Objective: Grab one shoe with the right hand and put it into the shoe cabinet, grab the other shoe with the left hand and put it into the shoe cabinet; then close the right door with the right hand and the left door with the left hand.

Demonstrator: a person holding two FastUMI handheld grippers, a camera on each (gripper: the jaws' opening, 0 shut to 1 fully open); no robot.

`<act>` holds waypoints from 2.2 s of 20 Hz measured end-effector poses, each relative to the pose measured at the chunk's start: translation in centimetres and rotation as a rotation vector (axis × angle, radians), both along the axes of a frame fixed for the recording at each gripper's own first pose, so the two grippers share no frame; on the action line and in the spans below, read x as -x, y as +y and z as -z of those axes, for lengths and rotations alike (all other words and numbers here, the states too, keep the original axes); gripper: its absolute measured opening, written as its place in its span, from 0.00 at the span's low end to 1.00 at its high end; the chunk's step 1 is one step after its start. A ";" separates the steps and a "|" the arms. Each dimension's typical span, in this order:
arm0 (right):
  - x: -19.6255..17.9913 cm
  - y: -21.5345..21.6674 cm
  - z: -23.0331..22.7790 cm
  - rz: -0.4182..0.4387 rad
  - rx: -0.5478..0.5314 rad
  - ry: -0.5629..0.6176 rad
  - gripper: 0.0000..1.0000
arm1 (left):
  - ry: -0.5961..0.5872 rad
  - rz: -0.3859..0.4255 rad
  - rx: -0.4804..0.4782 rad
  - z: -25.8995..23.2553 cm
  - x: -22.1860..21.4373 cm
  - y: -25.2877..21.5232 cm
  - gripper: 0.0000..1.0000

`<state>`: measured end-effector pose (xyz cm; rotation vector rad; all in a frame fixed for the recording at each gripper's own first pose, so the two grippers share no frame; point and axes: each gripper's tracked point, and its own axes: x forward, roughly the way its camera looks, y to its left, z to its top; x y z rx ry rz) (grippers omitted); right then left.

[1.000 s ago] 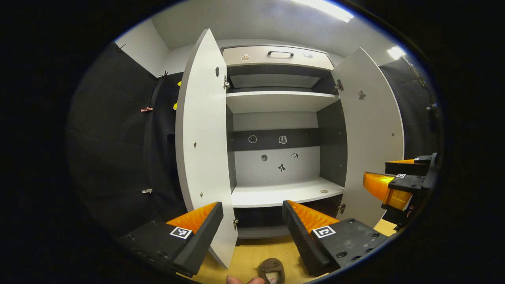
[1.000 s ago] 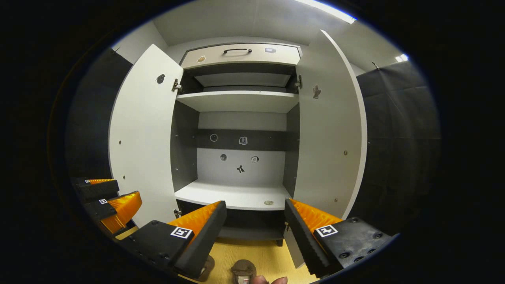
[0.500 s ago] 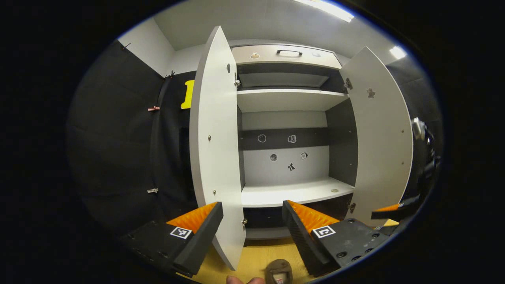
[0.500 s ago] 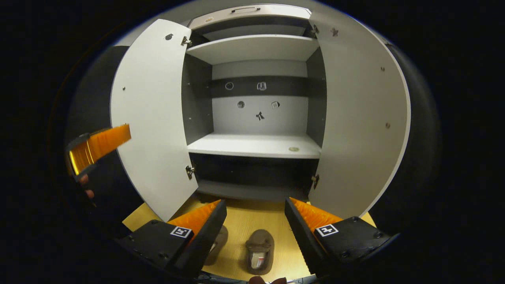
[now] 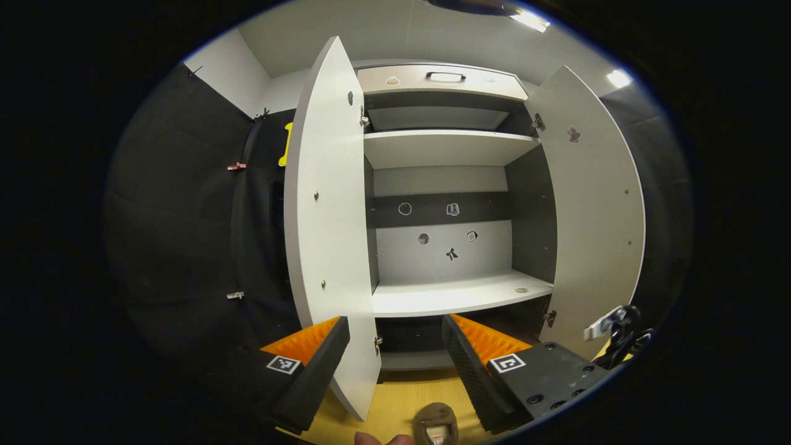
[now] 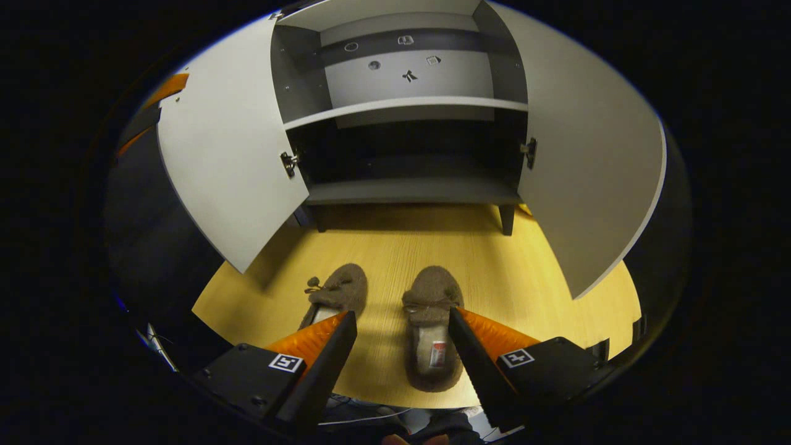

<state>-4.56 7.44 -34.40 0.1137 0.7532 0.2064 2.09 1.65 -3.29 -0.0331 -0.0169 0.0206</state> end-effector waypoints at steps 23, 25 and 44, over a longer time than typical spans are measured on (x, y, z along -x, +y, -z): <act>-6.4 -1.0 8.1 0.186 -0.014 0.030 0.10 | 0.124 -0.041 0.027 5.5 1.1 2.7 0.95; -6.9 -1.7 4.6 0.204 -0.045 0.010 0.10 | 0.117 -0.031 0.028 5.3 1.1 2.4 0.95; -27.5 0.7 -29.0 0.090 -0.083 -0.385 0.10 | 0.078 0.050 0.064 2.8 0.3 -0.6 0.95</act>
